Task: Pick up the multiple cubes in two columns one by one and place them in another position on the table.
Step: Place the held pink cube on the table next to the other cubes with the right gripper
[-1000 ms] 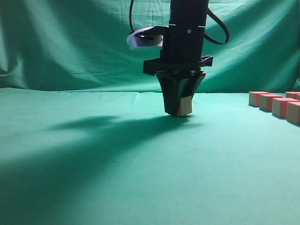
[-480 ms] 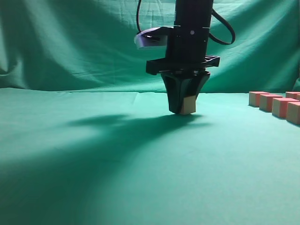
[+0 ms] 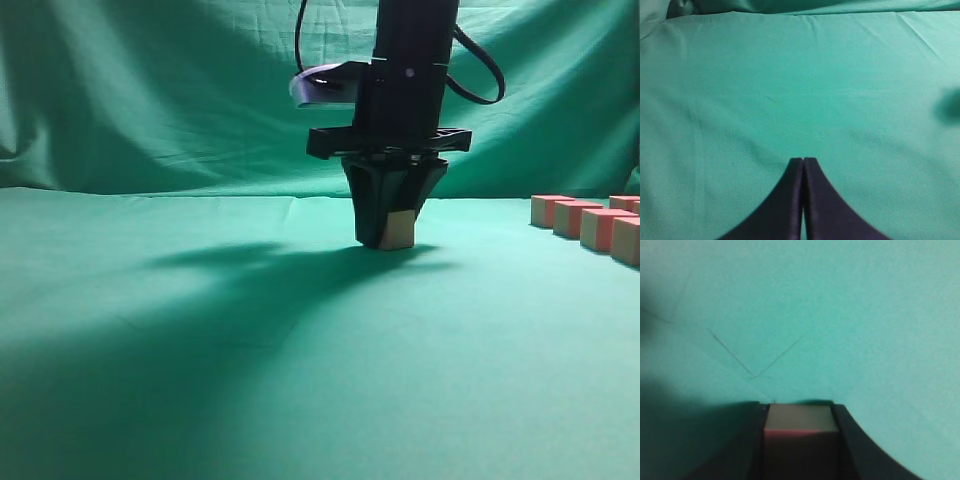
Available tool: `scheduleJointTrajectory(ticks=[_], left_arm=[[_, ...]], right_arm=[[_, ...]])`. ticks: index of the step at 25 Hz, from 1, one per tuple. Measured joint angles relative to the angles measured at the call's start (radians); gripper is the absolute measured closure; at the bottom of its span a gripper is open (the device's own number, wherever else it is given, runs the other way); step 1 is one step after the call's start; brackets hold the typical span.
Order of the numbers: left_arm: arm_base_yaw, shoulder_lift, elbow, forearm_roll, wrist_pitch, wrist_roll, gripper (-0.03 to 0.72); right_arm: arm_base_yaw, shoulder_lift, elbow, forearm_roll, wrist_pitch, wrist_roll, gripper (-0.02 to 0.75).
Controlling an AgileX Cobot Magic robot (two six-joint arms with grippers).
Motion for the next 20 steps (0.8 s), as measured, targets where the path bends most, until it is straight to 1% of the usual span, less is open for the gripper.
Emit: scheduleJointTrajectory(ticks=[20], left_arm=[[0.000, 0.000, 0.000, 0.000, 0.000, 0.000, 0.688]], right_arm=[[0.000, 0.002, 0.000, 0.005, 0.000, -0.002, 0.482]])
